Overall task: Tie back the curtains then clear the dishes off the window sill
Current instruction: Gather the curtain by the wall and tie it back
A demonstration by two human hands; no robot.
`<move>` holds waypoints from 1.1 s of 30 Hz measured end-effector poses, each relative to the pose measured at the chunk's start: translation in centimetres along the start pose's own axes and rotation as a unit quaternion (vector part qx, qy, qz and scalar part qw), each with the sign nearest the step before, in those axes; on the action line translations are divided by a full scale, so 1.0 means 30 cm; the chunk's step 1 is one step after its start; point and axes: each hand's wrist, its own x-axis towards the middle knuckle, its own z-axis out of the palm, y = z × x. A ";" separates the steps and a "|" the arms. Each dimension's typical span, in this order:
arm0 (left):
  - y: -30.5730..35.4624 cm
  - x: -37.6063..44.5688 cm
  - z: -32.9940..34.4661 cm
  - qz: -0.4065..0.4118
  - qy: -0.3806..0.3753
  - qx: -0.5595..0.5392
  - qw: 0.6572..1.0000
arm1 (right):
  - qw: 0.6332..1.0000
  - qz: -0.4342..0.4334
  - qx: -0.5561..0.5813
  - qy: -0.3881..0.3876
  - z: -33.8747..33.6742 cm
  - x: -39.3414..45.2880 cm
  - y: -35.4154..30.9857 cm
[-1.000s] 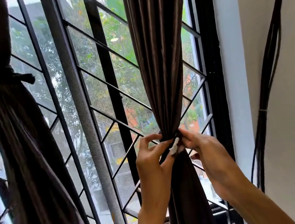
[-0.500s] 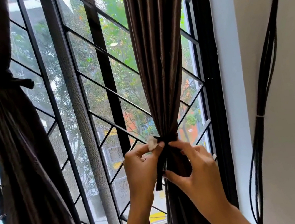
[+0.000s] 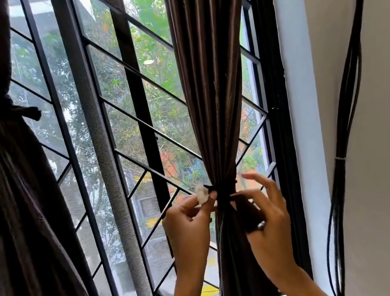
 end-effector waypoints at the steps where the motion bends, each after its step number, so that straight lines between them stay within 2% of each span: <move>1: -0.007 -0.004 0.001 0.046 0.021 0.050 0.997 | 0.998 0.030 0.053 0.000 -0.004 0.008 0.002; 3: -0.007 -0.016 0.008 0.138 0.054 0.108 0.983 | 0.993 0.063 0.098 0.001 -0.003 0.018 0.011; 6: -0.011 -0.032 0.021 0.238 0.064 0.139 0.959 | 0.991 0.103 0.083 0.013 0.006 0.023 0.032; 9: -0.015 -0.031 0.020 0.329 0.039 0.161 0.930 | 0.988 0.125 0.081 0.027 0.007 0.044 0.027; 12: -0.009 -0.018 0.017 0.368 -0.002 0.197 0.909 | 0.990 0.110 0.082 0.027 -0.003 0.061 0.015; 15: -0.012 -0.015 0.015 0.349 -0.012 0.211 0.913 | 0.995 0.083 0.054 0.018 -0.010 0.064 0.022; 20: -0.024 -0.009 0.002 0.341 0.000 0.212 0.916 | 1.000 -0.011 0.021 -0.014 -0.028 0.057 0.026; 25: -0.035 -0.008 -0.004 0.355 -0.015 0.176 0.918 | 0.992 -0.119 -0.027 0.009 -0.039 0.041 0.053; 28: -0.027 -0.007 0.002 0.339 -0.004 0.154 0.928 | 0.990 -0.131 -0.047 0.026 -0.030 0.045 0.065; 31: -0.021 -0.008 0.015 0.280 0.044 0.115 0.952 | 0.982 -0.159 -0.087 0.044 -0.015 0.052 0.062; 33: -0.016 -0.010 0.027 0.198 0.073 0.049 0.976 | 0.972 -0.204 -0.113 0.043 -0.009 0.051 0.064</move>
